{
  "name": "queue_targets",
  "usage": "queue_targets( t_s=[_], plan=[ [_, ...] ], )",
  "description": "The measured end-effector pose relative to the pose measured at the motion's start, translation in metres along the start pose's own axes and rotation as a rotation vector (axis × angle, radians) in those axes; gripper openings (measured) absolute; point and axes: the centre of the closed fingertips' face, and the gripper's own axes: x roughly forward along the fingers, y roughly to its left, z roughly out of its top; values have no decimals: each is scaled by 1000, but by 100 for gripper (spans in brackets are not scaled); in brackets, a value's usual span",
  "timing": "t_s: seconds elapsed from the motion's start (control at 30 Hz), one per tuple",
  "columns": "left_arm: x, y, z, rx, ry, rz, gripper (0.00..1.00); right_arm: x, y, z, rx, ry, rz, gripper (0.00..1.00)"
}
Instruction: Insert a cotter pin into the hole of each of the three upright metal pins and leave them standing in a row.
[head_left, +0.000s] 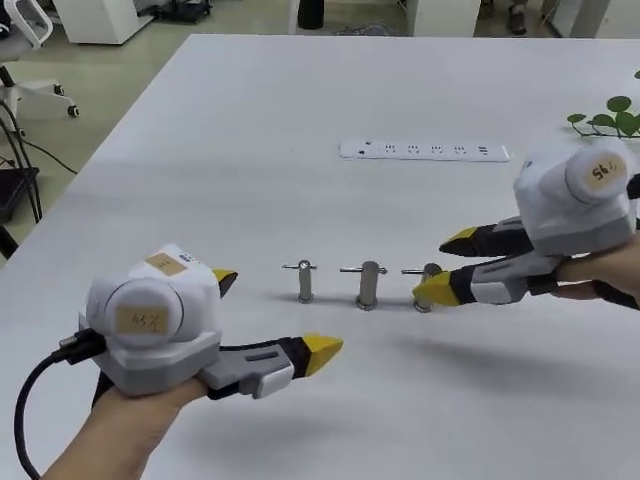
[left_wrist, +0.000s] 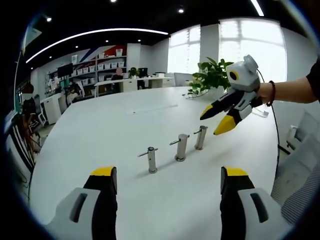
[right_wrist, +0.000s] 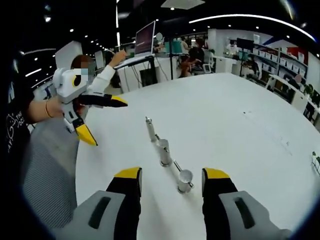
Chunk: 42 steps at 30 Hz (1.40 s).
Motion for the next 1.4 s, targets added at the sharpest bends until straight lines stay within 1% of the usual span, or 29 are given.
queue_targets(
  t_s=[0.03,0.13,0.17,0.2,0.23,0.3,0.33,0.4,0.47,0.53,0.57,0.63,0.77,0.83,0.87,0.93,1.0,1.07,1.13,1.27,1.4],
  plan=[
    [1,1,3,1,-6,0,84,-1,2,0,3,-4,-9,45],
    [3,2,6,-1,-12,1,83,-5,7,1,18,-20,-31,48],
    [3,3,7,-1,-12,3,83,-6,8,1,34,-27,-44,49],
    [3,4,7,-2,-10,5,83,-7,8,2,42,-30,-56,50],
    [4,5,8,-6,-10,8,83,-9,8,4,58,-47,-73,52],
    [4,8,8,-20,-7,15,82,-11,11,6,82,-69,-86,55],
    [4,9,7,-25,-5,17,82,-11,11,5,91,-71,-94,57],
    [4,12,7,-31,-3,26,81,-11,12,3,107,-72,-115,59],
    [5,14,6,-44,-4,33,81,-9,13,0,138,-79,-134,59],
    [6,15,6,-52,-5,32,81,-8,14,-3,162,-75,-152,60],
    [6,16,6,-51,-4,33,81,-7,15,-7,165,-68,-173,61],
    [6,16,5,-49,0,36,82,-5,19,-10,176,-70,-187,63],
    [7,17,3,-52,7,38,82,0,20,-18,201,-59,-223,64],
    [7,17,2,-52,6,39,82,2,23,-20,217,-53,-210,64],
    [7,17,2,-55,7,37,82,2,23,-21,248,-56,-210,64],
    [7,16,2,-69,4,32,82,1,22,-19,263,-80,-213,65],
    [7,15,4,-83,-6,29,82,0,20,-21,274,-77,-229,65],
    [7,15,4,-85,-6,31,82,-1,19,-24,270,-72,-237,65],
    [7,14,4,-81,-3,34,82,-2,19,-28,279,-68,-246,65],
    [7,14,2,-76,6,41,82,-4,20,-31,310,-93,-245,67],
    [7,13,-1,-60,18,44,82,-4,21,-32,322,-100,-247,67]
  ],
)
